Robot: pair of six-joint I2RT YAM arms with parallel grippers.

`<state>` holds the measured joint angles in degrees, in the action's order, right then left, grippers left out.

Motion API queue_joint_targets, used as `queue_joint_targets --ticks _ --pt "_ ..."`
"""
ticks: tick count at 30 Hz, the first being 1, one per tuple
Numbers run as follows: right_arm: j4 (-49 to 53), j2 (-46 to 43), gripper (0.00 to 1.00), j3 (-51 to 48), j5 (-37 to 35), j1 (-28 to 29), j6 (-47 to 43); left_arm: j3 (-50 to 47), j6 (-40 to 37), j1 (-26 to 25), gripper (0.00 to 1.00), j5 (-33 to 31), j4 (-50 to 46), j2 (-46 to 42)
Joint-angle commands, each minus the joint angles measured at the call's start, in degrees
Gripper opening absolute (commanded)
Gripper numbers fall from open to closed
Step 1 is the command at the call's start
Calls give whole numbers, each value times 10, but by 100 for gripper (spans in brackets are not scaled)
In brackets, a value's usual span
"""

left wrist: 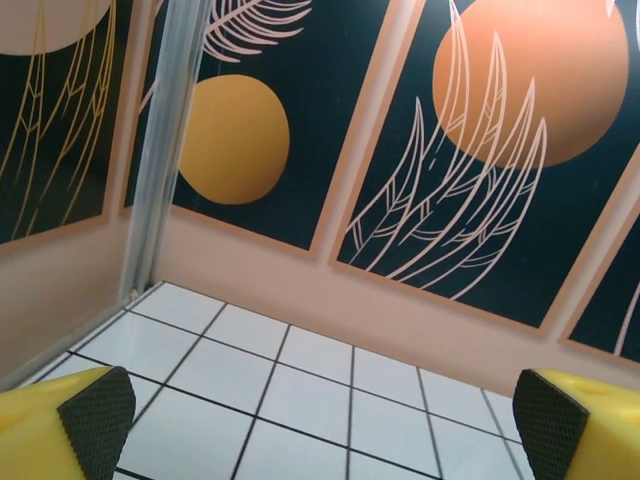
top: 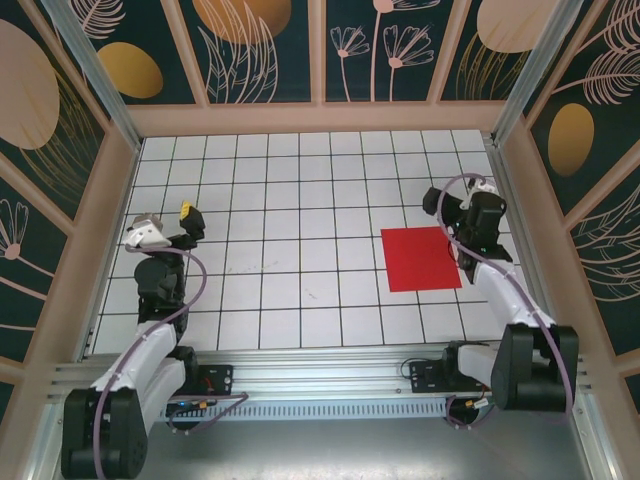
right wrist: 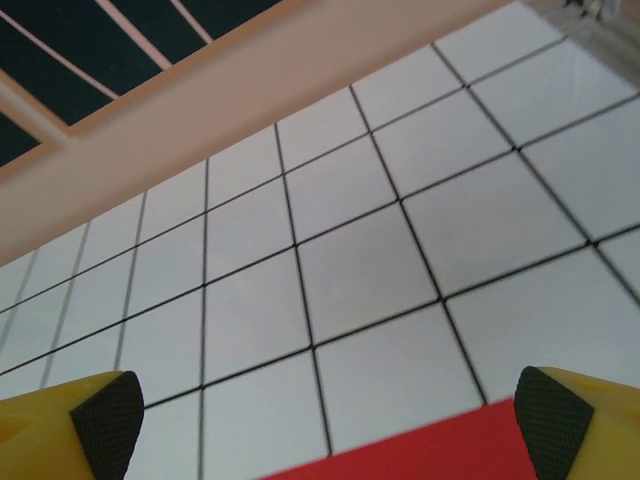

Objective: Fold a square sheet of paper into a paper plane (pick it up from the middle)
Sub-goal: Move the square sheet of paper to the center of the table.

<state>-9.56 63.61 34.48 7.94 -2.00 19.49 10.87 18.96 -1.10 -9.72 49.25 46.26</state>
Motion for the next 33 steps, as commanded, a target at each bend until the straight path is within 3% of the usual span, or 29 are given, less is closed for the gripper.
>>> queue_joint_targets --ticks 1,4,7,12,18,26,33 --pt "122 -49 95 -27 121 -8 80 46 106 2 99 12 -198 -43" --pt "184 -43 86 -24 189 3 81 91 120 2 99 50 -312 -58" --pt "250 -35 81 -16 165 53 57 111 154 2 99 71 -394 -71" --pt "324 -17 79 -7 19 132 70 87 214 2 99 229 -318 -35" --pt "308 39 79 2 33 139 70 92 282 1 99 361 -218 109" --pt "281 156 74 45 37 167 54 104 238 -24 98 352 -300 138" --pt "268 263 72 87 27 236 66 98 225 -39 98 359 -321 140"
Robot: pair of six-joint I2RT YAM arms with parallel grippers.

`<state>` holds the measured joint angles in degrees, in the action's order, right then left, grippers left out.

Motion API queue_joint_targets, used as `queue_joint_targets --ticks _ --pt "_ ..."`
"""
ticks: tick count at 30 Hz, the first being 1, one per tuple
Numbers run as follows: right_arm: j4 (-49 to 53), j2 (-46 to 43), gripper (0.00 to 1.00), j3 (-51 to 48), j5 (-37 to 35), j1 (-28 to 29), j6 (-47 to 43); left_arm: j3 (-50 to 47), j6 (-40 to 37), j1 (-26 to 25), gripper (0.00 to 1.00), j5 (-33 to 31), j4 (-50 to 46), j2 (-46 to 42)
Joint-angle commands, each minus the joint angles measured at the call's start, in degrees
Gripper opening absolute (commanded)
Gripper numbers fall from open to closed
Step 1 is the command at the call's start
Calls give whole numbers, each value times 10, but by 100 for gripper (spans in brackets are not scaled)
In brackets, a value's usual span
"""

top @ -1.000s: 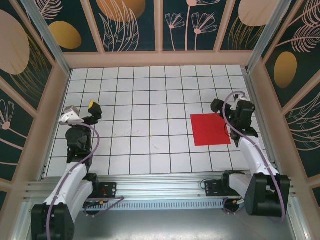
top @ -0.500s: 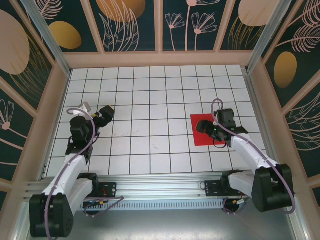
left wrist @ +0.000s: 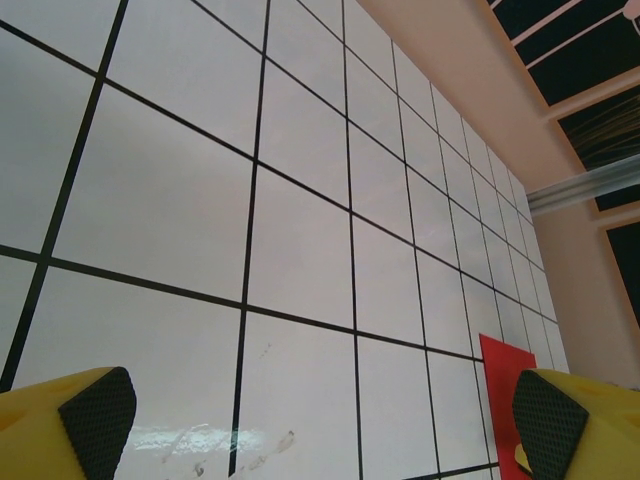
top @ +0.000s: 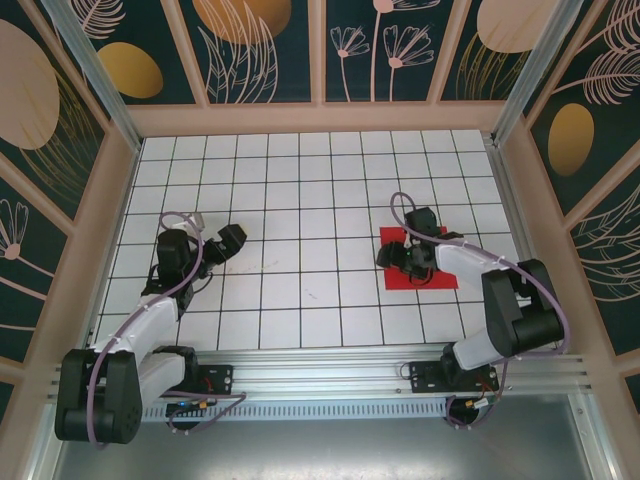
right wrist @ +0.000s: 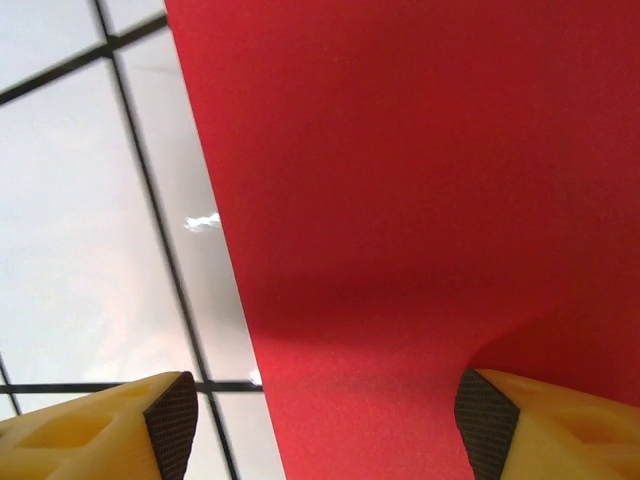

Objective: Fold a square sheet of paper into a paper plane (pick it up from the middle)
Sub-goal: Move the square sheet of paper to the center of the table.

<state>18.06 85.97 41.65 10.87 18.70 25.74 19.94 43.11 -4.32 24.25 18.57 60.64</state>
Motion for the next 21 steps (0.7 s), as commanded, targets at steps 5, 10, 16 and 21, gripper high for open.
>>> queue_joint_targets --ticks 5,10,16,21 --pt "-11 99 71 55 -6 96 14 14 -31 -18 99 17 -28 0" --pt "7 160 71 131 5 173 -5 14 -28 -33 99 13 -22 2" --pt "40 147 70 216 -22 204 -3 14 -22 -60 99 11 -13 17" --pt "40 115 70 197 -48 116 -14 22 -17 -110 98 2 -3 51"
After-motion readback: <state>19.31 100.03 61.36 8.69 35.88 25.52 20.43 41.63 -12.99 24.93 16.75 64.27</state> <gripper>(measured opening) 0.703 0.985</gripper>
